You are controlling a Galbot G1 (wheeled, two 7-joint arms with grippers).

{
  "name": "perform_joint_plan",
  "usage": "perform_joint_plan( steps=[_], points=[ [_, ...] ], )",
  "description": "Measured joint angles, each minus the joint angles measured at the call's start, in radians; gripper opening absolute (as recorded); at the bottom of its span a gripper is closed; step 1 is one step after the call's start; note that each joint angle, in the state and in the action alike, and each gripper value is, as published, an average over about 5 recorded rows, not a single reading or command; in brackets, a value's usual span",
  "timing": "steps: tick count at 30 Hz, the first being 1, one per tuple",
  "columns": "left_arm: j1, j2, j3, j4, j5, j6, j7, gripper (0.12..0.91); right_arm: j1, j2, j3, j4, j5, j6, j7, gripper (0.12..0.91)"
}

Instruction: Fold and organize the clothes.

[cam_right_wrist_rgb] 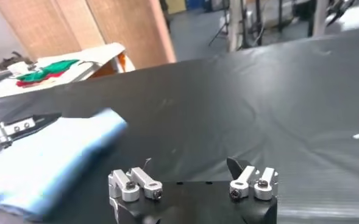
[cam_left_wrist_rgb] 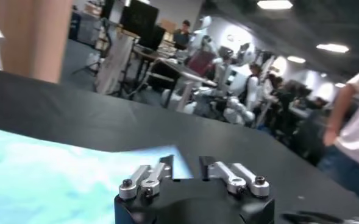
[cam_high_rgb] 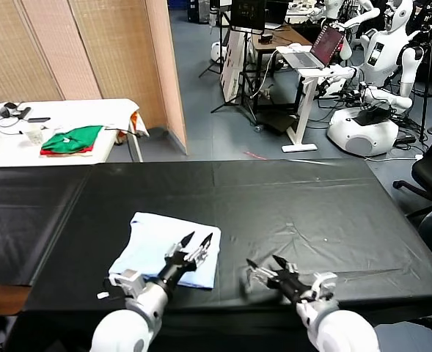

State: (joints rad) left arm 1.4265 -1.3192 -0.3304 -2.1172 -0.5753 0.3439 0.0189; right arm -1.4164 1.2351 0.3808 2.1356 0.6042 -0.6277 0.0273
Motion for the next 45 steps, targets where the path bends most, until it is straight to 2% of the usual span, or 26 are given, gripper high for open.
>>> perform_joint_plan(
  steps=[3, 4, 10, 13, 17, 25, 28, 33, 36, 38, 41, 45],
  points=[
    [0.004, 0.016, -0.023, -0.009, 0.0, -0.011, -0.007, 0.869, 0.052, 0.012, -0.059, -0.032, 0.01, -0.001, -0.001, 0.907],
    [0.007, 0.023, -0.032, -0.013, 0.006, -0.013, -0.007, 0.888, 0.068, 0.017, -0.078, -0.044, 0.012, -0.001, -0.002, 0.907],
    [0.038, 0.053, -0.079, -0.029, 0.038, -0.016, -0.015, 0.906, 0.145, 0.051, -0.186, -0.123, 0.016, 0.003, -0.001, 0.906],
    [0.053, 0.055, -0.094, -0.033, 0.048, -0.016, -0.018, 0.907, 0.171, 0.062, -0.224, -0.155, 0.015, 0.006, 0.002, 0.877],
    [0.068, 0.051, -0.104, -0.036, 0.056, -0.016, -0.022, 0.907, 0.187, 0.063, -0.243, -0.176, 0.015, 0.009, 0.003, 0.7],
    [0.079, 0.048, -0.107, -0.03, 0.067, -0.02, -0.025, 0.907, 0.19, 0.045, -0.223, -0.182, 0.014, 0.008, 0.004, 0.226],
    [0.077, 0.048, -0.108, -0.023, 0.07, -0.02, -0.024, 0.907, 0.19, 0.03, -0.203, -0.168, 0.02, -0.014, 0.014, 0.148],
    [0.075, 0.051, -0.114, -0.015, 0.07, -0.021, -0.023, 0.907, 0.191, -0.024, -0.146, -0.139, 0.042, -0.086, 0.042, 0.145],
    [0.074, 0.05, -0.115, -0.008, 0.072, -0.022, -0.023, 0.907, 0.187, -0.062, -0.115, -0.126, 0.051, -0.106, 0.047, 0.146],
    [0.073, 0.049, -0.115, -0.005, 0.074, -0.021, -0.026, 0.907, 0.182, -0.084, -0.1, -0.118, 0.055, -0.108, 0.044, 0.178],
    [0.072, 0.049, -0.115, -0.005, 0.076, -0.018, -0.029, 0.907, 0.172, -0.11, -0.083, -0.102, 0.056, -0.109, 0.036, 0.319],
    [0.075, 0.06, -0.119, -0.016, 0.087, -0.008, -0.022, 0.907, 0.156, -0.136, -0.069, -0.071, 0.057, -0.109, 0.032, 0.565]
  ],
)
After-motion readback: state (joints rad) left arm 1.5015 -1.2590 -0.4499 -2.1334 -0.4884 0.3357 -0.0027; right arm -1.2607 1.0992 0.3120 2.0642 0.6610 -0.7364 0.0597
